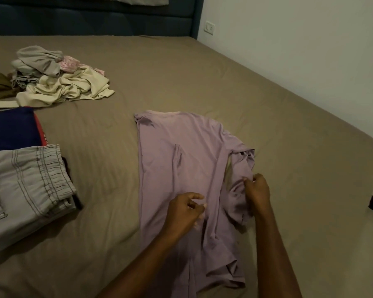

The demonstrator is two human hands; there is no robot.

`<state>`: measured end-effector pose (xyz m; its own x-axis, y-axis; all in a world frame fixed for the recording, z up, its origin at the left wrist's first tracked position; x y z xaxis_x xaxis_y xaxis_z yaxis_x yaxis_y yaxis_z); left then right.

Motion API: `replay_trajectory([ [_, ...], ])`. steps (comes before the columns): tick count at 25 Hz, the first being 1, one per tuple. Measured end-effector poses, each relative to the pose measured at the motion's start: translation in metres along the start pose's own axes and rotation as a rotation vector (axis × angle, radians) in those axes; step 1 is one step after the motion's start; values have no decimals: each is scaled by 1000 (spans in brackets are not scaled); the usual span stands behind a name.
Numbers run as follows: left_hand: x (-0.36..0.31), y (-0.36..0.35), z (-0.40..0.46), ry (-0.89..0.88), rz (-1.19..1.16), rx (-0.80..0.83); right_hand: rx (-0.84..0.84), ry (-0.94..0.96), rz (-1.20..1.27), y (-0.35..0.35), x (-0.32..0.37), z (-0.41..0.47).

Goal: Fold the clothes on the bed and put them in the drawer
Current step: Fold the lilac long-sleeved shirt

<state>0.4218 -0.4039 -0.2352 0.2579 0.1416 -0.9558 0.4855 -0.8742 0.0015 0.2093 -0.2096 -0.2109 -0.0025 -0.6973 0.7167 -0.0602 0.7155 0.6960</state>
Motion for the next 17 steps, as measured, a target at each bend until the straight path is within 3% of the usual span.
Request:
replay_trajectory([
  [3,-35,10,9,2,-144,6,-89,196,-155,15,59,-9],
  [5,-58,21,25,71,-291,19,-106,500,-220,9,126,-39],
  [6,-66,29,36,111,-333,3,22,731,-190,-5,162,-64],
  [7,-73,40,46,135,-332,-22,254,909,-155,-28,187,-93],
  [9,-68,65,71,152,-204,-93,627,1038,-298,-79,192,-135],
  [11,-46,84,86,206,-63,-119,590,857,-415,-110,164,-125],
  [14,-12,95,91,188,-35,-122,155,347,-112,-100,109,-83],
  [16,-11,102,95,28,43,-137,-73,139,-26,-87,87,-61],
  [17,-25,103,94,-111,177,-134,-93,30,54,-86,79,-45],
])
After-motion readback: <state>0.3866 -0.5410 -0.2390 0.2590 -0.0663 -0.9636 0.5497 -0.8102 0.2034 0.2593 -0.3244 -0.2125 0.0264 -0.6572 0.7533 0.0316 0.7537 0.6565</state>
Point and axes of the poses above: each hand's wrist, its own z-axis towards the middle knuckle, its own y-axis out of the back of the hand, x = y × z, the point moved 8 cm from there along z, towards the middle knuckle, and after that the axes turned 1 degree about y, right-handed, at the moved point
